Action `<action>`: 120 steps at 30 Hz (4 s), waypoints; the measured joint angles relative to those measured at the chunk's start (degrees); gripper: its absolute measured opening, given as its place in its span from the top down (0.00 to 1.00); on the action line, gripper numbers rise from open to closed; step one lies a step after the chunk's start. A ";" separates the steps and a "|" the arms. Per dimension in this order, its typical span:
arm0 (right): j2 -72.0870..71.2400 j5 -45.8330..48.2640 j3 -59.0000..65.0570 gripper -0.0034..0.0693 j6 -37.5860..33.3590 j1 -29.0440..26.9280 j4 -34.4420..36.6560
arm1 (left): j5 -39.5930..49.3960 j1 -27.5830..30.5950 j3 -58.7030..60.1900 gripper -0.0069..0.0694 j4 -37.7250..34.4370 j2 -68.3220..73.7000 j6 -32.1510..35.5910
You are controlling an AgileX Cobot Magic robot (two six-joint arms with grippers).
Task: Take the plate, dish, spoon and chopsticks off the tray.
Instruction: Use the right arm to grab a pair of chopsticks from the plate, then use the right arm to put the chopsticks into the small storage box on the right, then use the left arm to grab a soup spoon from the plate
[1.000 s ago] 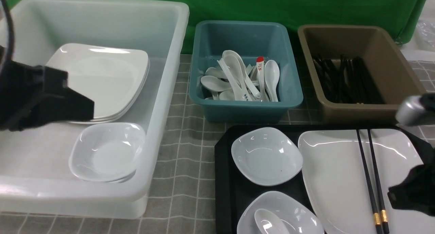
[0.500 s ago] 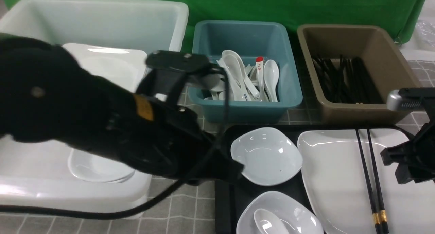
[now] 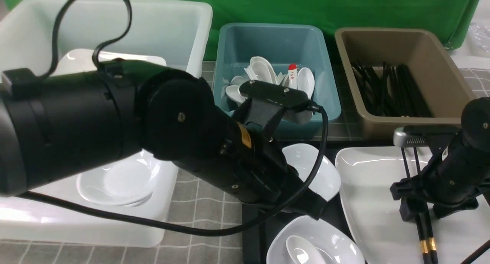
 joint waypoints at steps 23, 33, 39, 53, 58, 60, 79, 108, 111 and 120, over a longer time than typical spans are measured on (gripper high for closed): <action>-19.40 15.83 -0.21 0.75 -4.89 0.72 5.69 | -12.94 0.00 -0.34 0.91 -0.25 -0.06 1.69; -17.59 -8.21 -15.34 0.75 -6.13 -3.42 5.10 | -40.11 0.00 -0.34 0.91 1.41 -0.06 7.42; -5.62 -20.99 -24.47 0.75 -6.20 -4.48 4.86 | -37.90 0.00 -0.34 0.91 2.18 -0.18 7.73; 15.07 -16.10 -37.75 0.51 -6.14 -4.60 4.86 | -12.99 0.00 -0.34 0.91 2.36 -8.90 5.78; 11.60 -1.20 -40.43 0.42 -8.72 -4.60 4.92 | -5.67 0.00 -0.34 0.91 2.36 -10.26 5.43; 8.98 5.10 -40.82 0.50 -10.87 -4.60 5.39 | -2.28 0.00 -0.34 0.91 2.42 -10.15 5.32; -22.91 29.52 -12.41 0.76 -24.95 4.83 14.91 | 6.79 0.00 -0.34 0.91 4.98 -9.48 7.39; -38.60 27.39 -2.53 0.55 -10.65 9.31 5.48 | -12.80 -12.42 -0.34 0.11 0.66 18.90 42.16; -38.60 27.39 -2.48 0.55 -10.61 9.31 5.48 | -13.83 -12.42 -0.36 0.13 0.66 20.23 42.23; -38.60 27.34 -2.48 0.55 -10.61 9.31 5.48 | -14.14 -12.42 -0.36 0.42 0.83 21.54 42.16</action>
